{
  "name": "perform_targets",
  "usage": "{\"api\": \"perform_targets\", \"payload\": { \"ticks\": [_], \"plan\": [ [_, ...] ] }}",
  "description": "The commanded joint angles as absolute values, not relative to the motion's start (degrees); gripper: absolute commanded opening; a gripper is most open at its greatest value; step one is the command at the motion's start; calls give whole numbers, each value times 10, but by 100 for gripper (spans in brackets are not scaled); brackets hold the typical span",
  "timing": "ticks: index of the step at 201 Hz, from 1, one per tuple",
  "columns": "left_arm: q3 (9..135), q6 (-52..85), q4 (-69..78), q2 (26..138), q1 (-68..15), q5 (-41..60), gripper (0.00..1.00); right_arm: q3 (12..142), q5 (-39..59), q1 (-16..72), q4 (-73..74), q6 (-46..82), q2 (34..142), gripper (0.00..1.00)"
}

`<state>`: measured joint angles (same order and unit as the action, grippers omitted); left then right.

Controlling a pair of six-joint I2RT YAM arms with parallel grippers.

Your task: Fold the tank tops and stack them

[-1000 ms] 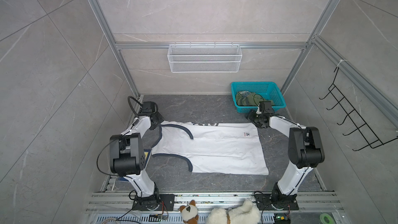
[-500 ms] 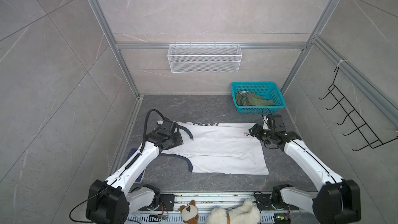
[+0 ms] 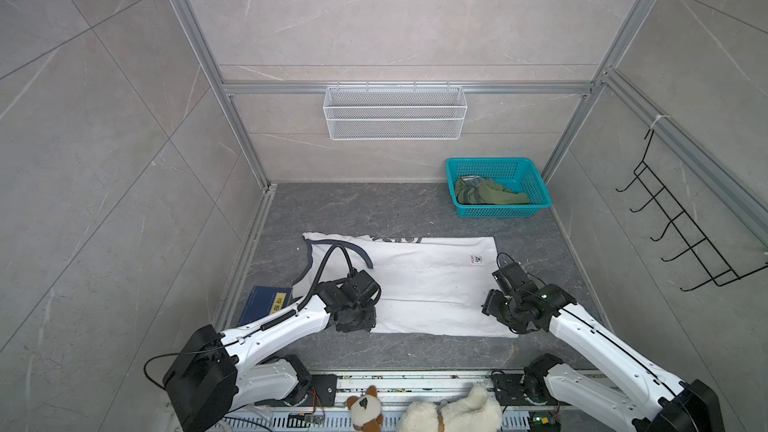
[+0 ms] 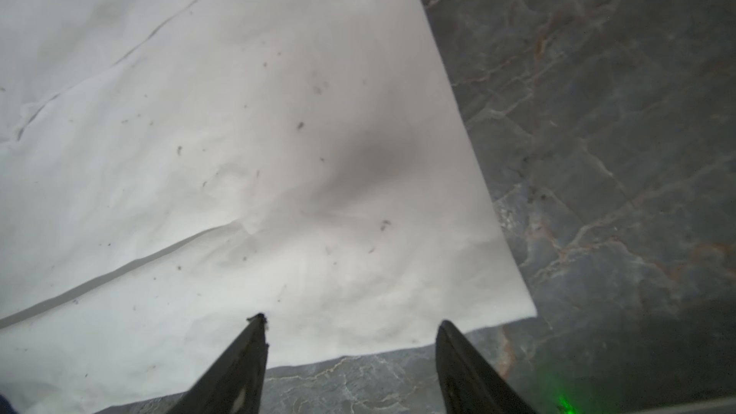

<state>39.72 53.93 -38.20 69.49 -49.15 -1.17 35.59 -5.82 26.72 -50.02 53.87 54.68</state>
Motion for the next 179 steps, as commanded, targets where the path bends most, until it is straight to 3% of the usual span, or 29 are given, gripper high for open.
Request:
{"api": "perform_targets", "payload": {
  "ticks": [1,55,97,179],
  "plan": [
    [388,581,-350,718,-502,-6,44,339,-115,275,-556,623,531,69],
    [355,587,-291,759,-503,-4,43,317,-148,274,-564,678,561,69],
    [359,575,-292,768,-503,-42,33,313,-167,274,-574,720,582,68],
    [354,576,-263,785,-503,-60,14,312,-92,280,-530,784,608,61]
  ]
}}
